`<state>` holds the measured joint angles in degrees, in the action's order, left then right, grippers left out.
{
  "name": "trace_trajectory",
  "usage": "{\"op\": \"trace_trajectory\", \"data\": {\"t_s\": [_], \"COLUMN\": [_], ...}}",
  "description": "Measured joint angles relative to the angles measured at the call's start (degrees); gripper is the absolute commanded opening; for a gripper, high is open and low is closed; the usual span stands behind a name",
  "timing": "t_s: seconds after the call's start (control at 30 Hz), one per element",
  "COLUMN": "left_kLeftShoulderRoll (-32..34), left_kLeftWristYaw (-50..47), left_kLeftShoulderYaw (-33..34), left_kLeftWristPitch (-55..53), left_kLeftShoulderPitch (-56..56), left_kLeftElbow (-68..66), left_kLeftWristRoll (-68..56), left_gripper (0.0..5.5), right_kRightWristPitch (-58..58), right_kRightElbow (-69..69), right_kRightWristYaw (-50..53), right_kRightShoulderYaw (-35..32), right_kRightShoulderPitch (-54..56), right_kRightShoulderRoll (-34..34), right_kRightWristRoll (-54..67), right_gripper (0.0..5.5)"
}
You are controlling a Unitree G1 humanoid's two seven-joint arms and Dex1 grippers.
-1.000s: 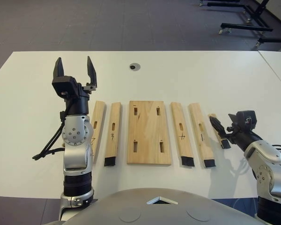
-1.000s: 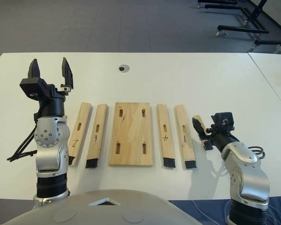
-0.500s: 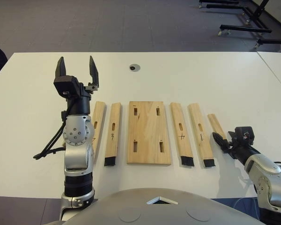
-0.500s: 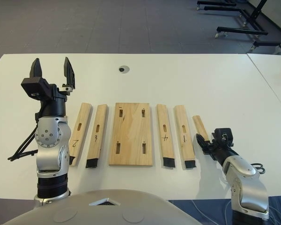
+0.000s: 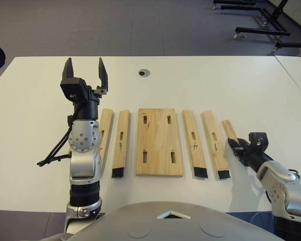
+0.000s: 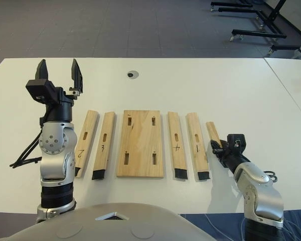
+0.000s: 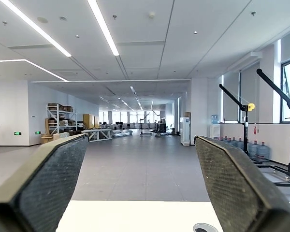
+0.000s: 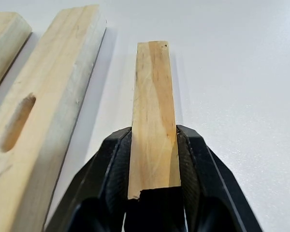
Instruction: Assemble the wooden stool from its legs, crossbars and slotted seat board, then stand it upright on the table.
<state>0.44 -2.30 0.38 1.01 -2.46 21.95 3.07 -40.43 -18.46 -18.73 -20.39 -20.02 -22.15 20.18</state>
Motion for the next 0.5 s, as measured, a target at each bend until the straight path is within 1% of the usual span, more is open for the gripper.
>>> {"op": "trace_trajectory", "data": {"t_s": [0.13, 0.2, 0.27, 0.37, 0.4, 0.43, 0.47, 0.5], "left_kLeftShoulderRoll": [0.56, 0.56, 1.42, 2.85, 3.12, 3.65, 3.96, 3.98], "left_kLeftWristYaw": [2.76, 6.59, 11.31, 17.35, 19.31, 21.98, 23.66, 24.55], "left_kLeftShoulderYaw": [0.23, 0.61, 0.65, 3.00, 4.19, 5.18, 5.20, 5.37], "left_kLeftWristPitch": [-0.50, -3.00, -9.54, -18.79, -21.46, -24.29, -25.64, -26.62], "left_kLeftShoulderPitch": [-1.51, -3.04, -4.50, -6.31, -7.16, -8.58, -9.76, -10.26], "left_kLeftElbow": [-2.18, -3.02, -3.77, -3.89, -3.33, -2.23, -1.71, -1.58], "left_kLeftWristRoll": [-3.06, -9.22, -16.27, -29.13, -34.55, -40.47, -43.35, -45.46], "left_gripper": [4.01, 4.01, 4.01, 4.01, 4.01, 4.01, 4.01, 4.01], "right_kRightWristPitch": [7.29, 11.73, 14.41, 15.85, 16.67, 18.89, 21.55, 23.24], "right_kRightElbow": [2.44, 4.64, 6.16, 6.35, 5.33, 3.24, 2.11, 1.47], "right_kRightWristYaw": [1.61, 2.11, 2.60, 1.96, 0.24, -3.20, -6.17, -7.81], "right_kRightShoulderYaw": [2.46, 2.13, 1.67, 2.20, 4.42, 9.80, 14.66, 17.48], "right_kRightShoulderPitch": [4.55, 14.77, 25.42, 35.86, 37.76, 38.46, 38.36, 37.95], "right_kRightShoulderRoll": [3.90, 3.98, 3.45, 2.72, 2.40, 1.05, 0.28, 0.10], "right_kRightWristRoll": [-1.23, -1.05, -0.05, 1.49, 1.53, -0.31, -3.17, -4.62], "right_gripper": [1.29, 1.29, 1.29, 1.29, 1.29, 1.29, 1.29, 1.29]}}
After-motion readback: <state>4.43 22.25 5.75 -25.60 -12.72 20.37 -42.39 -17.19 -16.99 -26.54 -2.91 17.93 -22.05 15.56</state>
